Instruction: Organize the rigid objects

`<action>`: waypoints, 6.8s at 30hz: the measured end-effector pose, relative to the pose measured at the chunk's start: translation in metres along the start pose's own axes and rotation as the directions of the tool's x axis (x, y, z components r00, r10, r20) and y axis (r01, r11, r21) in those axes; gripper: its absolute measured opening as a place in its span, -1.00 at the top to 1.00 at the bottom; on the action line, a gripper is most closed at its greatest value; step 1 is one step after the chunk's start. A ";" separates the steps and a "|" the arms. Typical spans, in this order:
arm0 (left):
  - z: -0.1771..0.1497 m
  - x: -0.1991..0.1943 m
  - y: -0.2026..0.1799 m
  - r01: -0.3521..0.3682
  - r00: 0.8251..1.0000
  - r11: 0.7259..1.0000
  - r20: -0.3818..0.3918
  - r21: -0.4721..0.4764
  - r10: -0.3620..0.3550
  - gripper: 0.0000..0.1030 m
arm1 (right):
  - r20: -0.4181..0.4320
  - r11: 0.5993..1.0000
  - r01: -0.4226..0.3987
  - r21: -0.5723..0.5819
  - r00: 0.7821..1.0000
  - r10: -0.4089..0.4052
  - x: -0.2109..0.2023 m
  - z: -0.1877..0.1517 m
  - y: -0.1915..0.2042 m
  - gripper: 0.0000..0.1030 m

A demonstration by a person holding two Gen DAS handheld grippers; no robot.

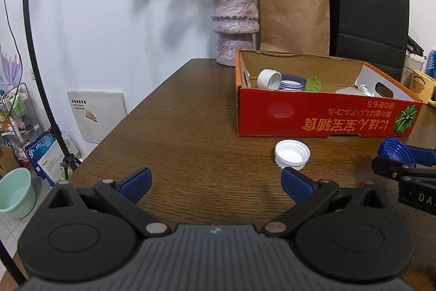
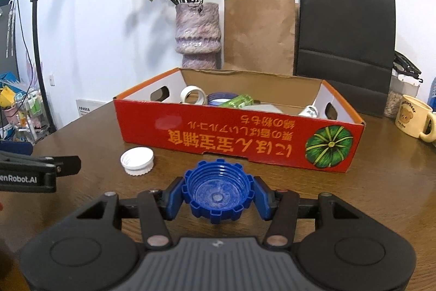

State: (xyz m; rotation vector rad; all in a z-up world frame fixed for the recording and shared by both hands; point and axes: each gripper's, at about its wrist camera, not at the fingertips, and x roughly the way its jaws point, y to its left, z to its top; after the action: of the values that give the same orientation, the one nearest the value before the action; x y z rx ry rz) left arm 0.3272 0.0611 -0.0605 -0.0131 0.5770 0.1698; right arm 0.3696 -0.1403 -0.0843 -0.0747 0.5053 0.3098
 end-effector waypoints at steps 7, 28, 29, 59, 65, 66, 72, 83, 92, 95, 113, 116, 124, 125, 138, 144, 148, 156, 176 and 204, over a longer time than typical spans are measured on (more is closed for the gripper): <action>0.003 0.006 -0.025 0.026 1.000 0.998 -0.015 0.051 -0.025 -1.00 | 0.017 1.000 0.027 0.017 0.999 -0.027 -0.004 0.000 -0.021 -0.02; 0.012 0.052 -0.064 0.039 0.995 0.997 -0.098 0.067 -0.033 -1.00 | 0.021 0.996 0.083 0.042 0.996 -0.084 -0.004 -0.001 -0.073 -0.02; 0.013 0.053 -0.065 0.042 0.995 0.997 -0.098 0.066 -0.035 -1.00 | 0.021 0.996 0.082 0.039 0.996 -0.083 -0.003 -0.001 -0.073 -0.02; 0.026 0.042 -0.070 0.101 0.995 0.994 -0.013 0.040 -0.100 0.21 | 0.040 0.990 0.135 0.033 0.990 -0.136 0.001 0.002 -0.073 -0.02; 0.027 0.027 -0.071 0.101 0.994 0.994 0.032 0.045 -0.103 0.21 | 0.065 0.989 0.144 0.033 0.987 -0.146 -0.005 0.003 -0.071 -0.02; 0.027 0.025 -0.071 0.103 0.994 0.994 0.039 0.046 -0.105 0.21 | 0.068 0.989 0.145 0.034 0.987 -0.147 -0.006 0.003 -0.071 -0.02; 0.031 0.013 -0.074 0.101 0.991 0.993 0.079 0.053 -0.105 0.21 | 0.095 0.989 0.147 0.034 0.984 -0.149 -0.011 0.008 -0.067 -0.02; 0.055 -0.005 -0.080 0.102 0.982 0.993 0.153 0.052 -0.109 0.21 | 0.168 0.992 0.125 0.001 0.978 -0.123 -0.020 0.031 -0.048 -0.02; 0.081 -0.001 -0.082 0.098 0.974 0.995 0.202 0.026 -0.101 0.20 | 0.206 0.993 0.120 0.004 0.971 -0.118 -0.009 0.055 -0.042 -0.02; 0.088 0.006 -0.082 0.098 0.974 0.995 0.206 0.012 -0.098 0.20 | 0.209 0.993 0.120 0.008 0.971 -0.119 -0.002 0.061 -0.043 -0.02; 0.117 0.055 -0.084 0.087 0.975 0.996 0.208 -0.025 -0.080 0.20 | 0.208 0.992 0.118 0.038 0.970 -0.123 0.048 0.088 -0.063 -0.02; 0.120 0.065 -0.087 0.084 0.976 0.996 0.202 -0.017 -0.079 0.20 | 0.203 0.993 0.115 0.039 0.972 -0.120 0.058 0.092 -0.067 -0.02; 0.128 0.089 -0.092 0.073 0.980 0.997 0.188 0.000 -0.071 0.20 | 0.188 0.993 0.111 0.029 0.975 -0.115 0.084 0.099 -0.074 -0.02; 0.129 0.093 -0.092 0.070 0.980 0.998 0.187 0.001 -0.069 0.20 | 0.187 0.994 0.110 0.027 0.976 -0.114 0.086 0.100 -0.074 -0.02; 0.138 0.125 -0.097 0.053 0.983 0.998 0.174 0.034 -0.058 0.20 | 0.171 0.994 0.108 -0.003 0.979 -0.106 0.114 0.109 -0.076 -0.02; 0.139 0.134 -0.098 0.046 0.984 0.998 0.170 0.043 -0.053 0.20 | 0.162 0.994 0.111 -0.004 0.981 -0.109 0.120 0.109 -0.078 -0.02; 0.138 0.135 -0.098 0.040 0.984 0.998 0.172 0.047 -0.047 0.10 | 0.143 0.994 0.112 0.002 0.983 -0.111 0.121 0.108 -0.080 -0.04; 0.138 0.126 -0.091 -0.012 0.972 1.000 0.236 0.015 0.008 -1.00 | 0.159 0.988 0.149 0.033 0.975 -0.153 0.118 0.105 -0.086 -1.00; 0.131 0.090 -0.078 0.015 0.968 1.000 0.250 0.005 -0.015 -1.00 | 0.200 0.988 0.146 0.054 0.968 -0.154 0.078 0.099 -0.086 -1.00; 0.026 -0.117 -0.030 0.048 0.956 0.998 0.289 0.032 -0.056 -1.00 | 0.258 0.989 0.127 0.082 0.955 -0.144 -0.142 0.011 -0.026 -1.00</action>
State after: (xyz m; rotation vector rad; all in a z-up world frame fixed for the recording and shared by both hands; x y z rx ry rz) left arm 0.2490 0.0152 0.0239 0.0206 0.2849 0.1103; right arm 0.2649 -0.2021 -0.0055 -0.0044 0.2438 0.1649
